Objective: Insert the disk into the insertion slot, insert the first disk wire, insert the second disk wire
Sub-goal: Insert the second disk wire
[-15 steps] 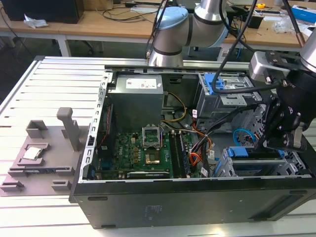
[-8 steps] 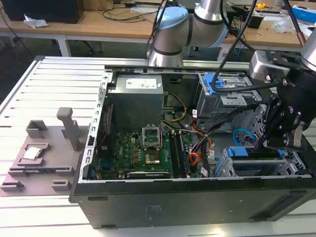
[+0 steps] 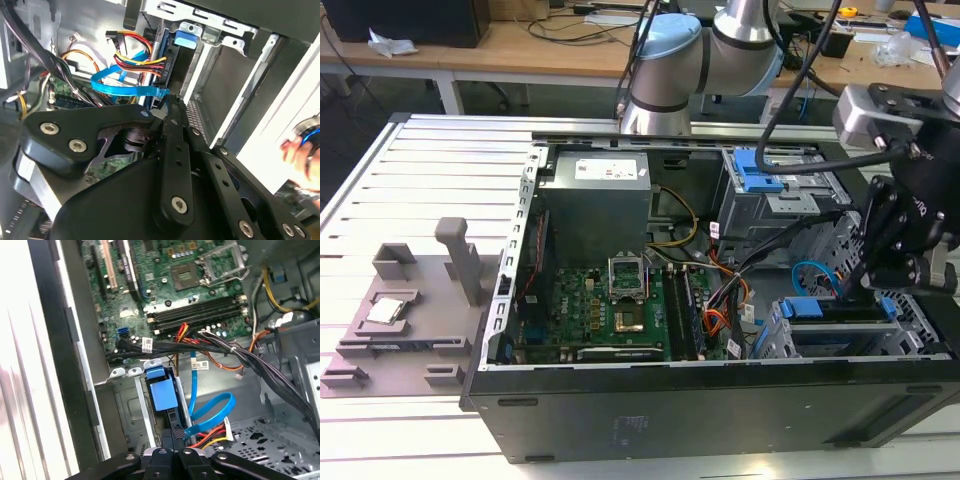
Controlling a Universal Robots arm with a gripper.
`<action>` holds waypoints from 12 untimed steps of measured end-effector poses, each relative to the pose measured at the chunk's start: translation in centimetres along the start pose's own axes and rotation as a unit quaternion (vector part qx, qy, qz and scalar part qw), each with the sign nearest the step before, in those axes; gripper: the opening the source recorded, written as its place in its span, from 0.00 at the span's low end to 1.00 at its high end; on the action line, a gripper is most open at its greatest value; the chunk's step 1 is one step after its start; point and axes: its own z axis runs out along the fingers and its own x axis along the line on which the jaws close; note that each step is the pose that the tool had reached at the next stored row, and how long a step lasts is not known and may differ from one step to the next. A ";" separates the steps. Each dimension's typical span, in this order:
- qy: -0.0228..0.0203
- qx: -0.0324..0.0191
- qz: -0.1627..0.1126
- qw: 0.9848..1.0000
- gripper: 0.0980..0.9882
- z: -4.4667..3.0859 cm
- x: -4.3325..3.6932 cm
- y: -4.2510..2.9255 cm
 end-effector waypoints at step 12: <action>-0.007 -0.001 -0.026 1.000 0.23 0.01 0.33 0.02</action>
